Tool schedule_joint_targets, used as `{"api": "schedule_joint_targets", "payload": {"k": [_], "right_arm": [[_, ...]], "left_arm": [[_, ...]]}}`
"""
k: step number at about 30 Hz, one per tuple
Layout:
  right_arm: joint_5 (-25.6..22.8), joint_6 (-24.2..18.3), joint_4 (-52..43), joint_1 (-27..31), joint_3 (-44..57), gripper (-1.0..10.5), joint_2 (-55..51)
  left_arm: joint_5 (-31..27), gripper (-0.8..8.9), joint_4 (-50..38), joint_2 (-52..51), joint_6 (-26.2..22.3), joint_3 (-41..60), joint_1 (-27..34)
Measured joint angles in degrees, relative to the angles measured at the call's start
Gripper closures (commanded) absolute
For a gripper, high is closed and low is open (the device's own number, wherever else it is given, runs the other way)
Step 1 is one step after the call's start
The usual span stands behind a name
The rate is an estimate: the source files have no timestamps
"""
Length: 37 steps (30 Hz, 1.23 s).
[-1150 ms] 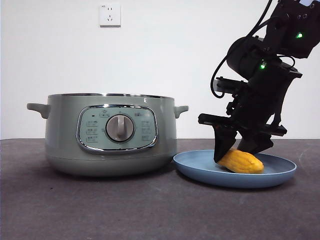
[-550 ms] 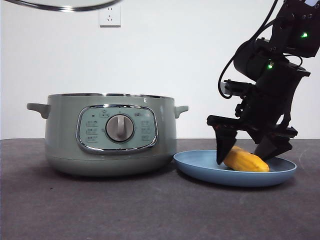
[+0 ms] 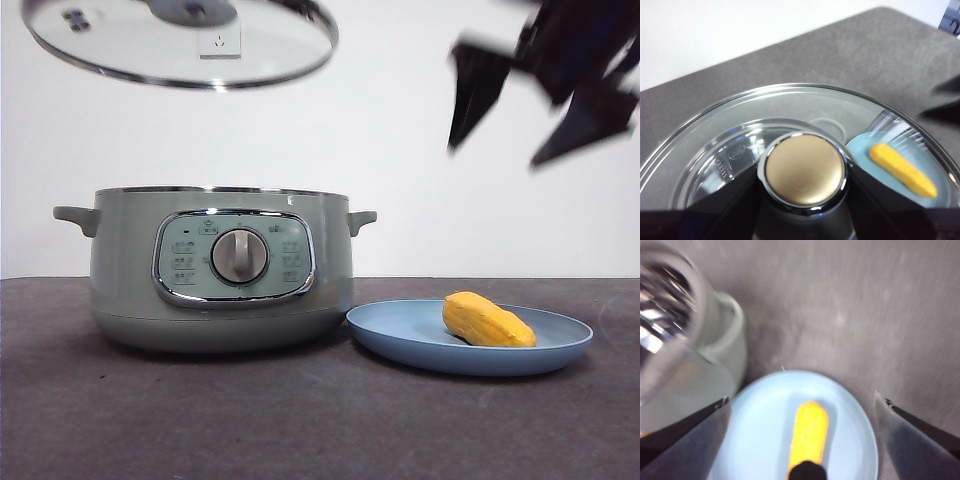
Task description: Take the corn out from the steamer,put the corn on the plate,close the lid
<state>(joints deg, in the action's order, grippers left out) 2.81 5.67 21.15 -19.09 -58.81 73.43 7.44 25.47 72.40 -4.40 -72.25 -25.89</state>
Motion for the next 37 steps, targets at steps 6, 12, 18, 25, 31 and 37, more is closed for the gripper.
{"api": "schedule_joint_targets", "payload": {"k": [6, 12, 18, 25, 31, 37], "right_arm": [[0.00, -0.33, 0.79, 0.00, 0.00, 4.7, -21.44], [0.00, -0.33, 3.26, 0.00, 0.00, 4.7, -32.46], [-0.02, -0.35, 4.79, 0.00, 0.00, 4.7, -37.22], [-0.22, -0.35, 5.16, 0.00, 0.00, 4.7, -37.27], [-0.22, -0.35, 5.14, 0.00, 0.00, 4.7, -36.52], [-0.20, -0.35, 5.18, -0.02, 0.00, 4.7, -35.45]], "left_arm": [[-0.13, 8.20, -4.92, 9.25, -3.56, 0.00, 0.00], [-0.22, 8.20, -9.31, 12.20, -4.83, 0.00, 0.22], [-0.09, 8.20, -8.85, 13.57, -6.01, 0.00, 2.56], [1.84, 8.20, -8.85, 13.57, -6.56, 0.00, 5.66], [3.26, 8.20, -9.27, 13.64, -6.64, 0.00, 5.55], [3.28, 8.20, -10.19, 16.66, -6.73, -0.13, 5.16]]}}
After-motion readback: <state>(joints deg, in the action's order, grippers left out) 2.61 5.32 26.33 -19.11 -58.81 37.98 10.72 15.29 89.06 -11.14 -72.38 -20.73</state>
